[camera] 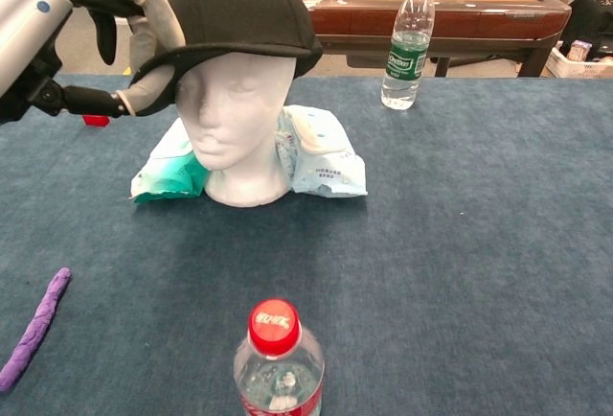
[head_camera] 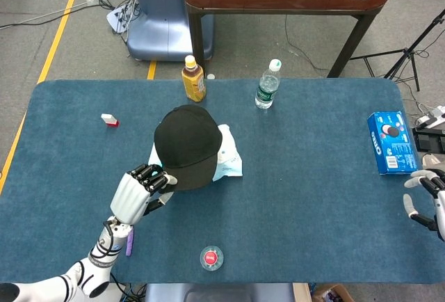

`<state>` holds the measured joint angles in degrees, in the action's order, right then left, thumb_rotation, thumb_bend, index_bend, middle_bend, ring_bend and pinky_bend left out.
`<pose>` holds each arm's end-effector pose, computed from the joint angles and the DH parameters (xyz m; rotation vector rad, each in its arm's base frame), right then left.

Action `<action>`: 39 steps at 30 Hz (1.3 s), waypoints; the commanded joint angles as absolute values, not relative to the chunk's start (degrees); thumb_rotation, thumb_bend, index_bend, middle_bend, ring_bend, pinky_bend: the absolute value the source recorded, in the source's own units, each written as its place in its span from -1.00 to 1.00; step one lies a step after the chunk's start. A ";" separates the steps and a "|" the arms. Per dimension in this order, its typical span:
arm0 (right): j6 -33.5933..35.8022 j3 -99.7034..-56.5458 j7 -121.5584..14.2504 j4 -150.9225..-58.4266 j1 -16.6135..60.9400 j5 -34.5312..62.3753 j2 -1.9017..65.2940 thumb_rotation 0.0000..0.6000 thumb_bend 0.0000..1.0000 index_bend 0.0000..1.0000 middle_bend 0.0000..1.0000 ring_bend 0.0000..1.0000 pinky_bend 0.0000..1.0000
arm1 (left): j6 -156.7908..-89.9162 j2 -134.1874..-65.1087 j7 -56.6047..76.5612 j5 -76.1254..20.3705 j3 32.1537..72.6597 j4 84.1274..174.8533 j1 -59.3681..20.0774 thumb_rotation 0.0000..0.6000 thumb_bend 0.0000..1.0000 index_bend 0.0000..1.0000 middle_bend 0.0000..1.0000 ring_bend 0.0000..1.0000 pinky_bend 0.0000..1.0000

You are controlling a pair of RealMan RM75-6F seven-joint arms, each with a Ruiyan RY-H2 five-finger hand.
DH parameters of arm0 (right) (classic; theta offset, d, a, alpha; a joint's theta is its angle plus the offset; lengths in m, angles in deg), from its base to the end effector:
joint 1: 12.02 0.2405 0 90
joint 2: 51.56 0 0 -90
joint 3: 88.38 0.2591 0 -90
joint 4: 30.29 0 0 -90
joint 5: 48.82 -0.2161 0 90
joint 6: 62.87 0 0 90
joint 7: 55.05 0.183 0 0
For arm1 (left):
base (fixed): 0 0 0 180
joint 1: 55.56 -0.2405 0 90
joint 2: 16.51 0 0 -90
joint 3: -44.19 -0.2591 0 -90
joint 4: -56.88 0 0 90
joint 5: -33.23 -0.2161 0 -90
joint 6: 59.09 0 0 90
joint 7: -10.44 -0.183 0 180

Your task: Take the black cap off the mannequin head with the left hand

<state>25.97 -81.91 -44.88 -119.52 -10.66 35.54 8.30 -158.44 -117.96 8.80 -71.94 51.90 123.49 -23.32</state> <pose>-0.3364 -0.2137 0.2102 1.2374 -0.8768 0.9782 -0.1068 0.3016 0.0216 -1.5425 -0.3682 -1.7574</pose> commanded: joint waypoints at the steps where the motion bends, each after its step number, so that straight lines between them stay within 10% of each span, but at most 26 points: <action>1: 25.93 -81.91 -44.88 -119.52 -10.64 35.52 8.29 1.00 -0.18 -0.06 -0.29 -0.54 -0.33 | -158.69 -117.20 7.50 -72.47 52.57 124.65 -22.76 1.00 -0.01 0.25 0.35 -0.06 0.19; 39: 24.49 -81.99 -45.99 -119.65 -9.89 35.14 8.49 1.00 -0.18 -0.06 -0.29 -0.54 -0.33 | -151.26 -109.12 -2.40 -62.05 67.37 132.38 -14.16 1.00 0.01 0.27 0.36 -0.06 0.19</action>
